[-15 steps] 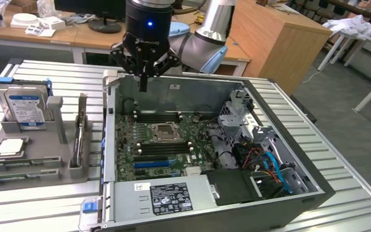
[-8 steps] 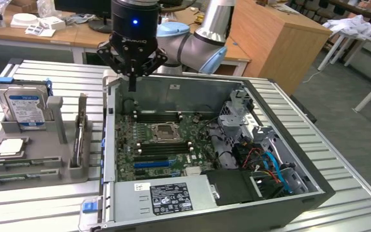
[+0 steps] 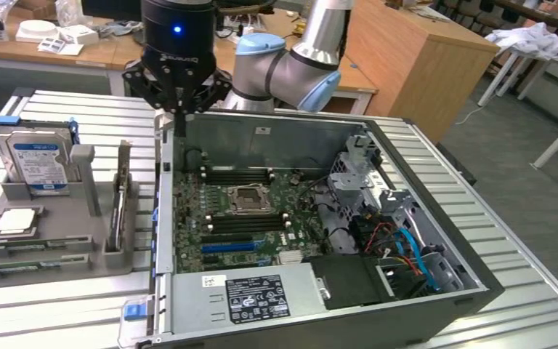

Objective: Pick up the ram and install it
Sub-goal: 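Reach for the ram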

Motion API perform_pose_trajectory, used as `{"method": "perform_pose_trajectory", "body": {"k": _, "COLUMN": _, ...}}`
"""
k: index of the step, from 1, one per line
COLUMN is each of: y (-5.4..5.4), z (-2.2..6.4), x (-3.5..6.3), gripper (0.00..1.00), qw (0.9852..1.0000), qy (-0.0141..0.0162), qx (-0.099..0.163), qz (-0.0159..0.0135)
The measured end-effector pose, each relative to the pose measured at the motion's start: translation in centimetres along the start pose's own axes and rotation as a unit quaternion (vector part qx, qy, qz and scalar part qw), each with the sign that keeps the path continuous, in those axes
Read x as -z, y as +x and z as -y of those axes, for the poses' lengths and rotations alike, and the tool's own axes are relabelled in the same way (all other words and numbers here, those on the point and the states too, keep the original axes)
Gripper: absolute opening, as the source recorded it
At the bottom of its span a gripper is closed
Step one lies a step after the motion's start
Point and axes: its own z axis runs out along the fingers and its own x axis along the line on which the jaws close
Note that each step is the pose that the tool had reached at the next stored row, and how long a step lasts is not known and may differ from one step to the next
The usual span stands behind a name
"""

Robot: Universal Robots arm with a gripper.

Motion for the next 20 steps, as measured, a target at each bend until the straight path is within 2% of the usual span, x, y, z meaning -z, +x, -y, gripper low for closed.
{"method": "perform_pose_trajectory", "body": {"k": 20, "y": 5.8, "z": 0.12, "x": -0.13, "gripper": 0.11, "qw": 1.0000, "qy": 0.0000, "qx": 0.000, "qz": 0.0000}}
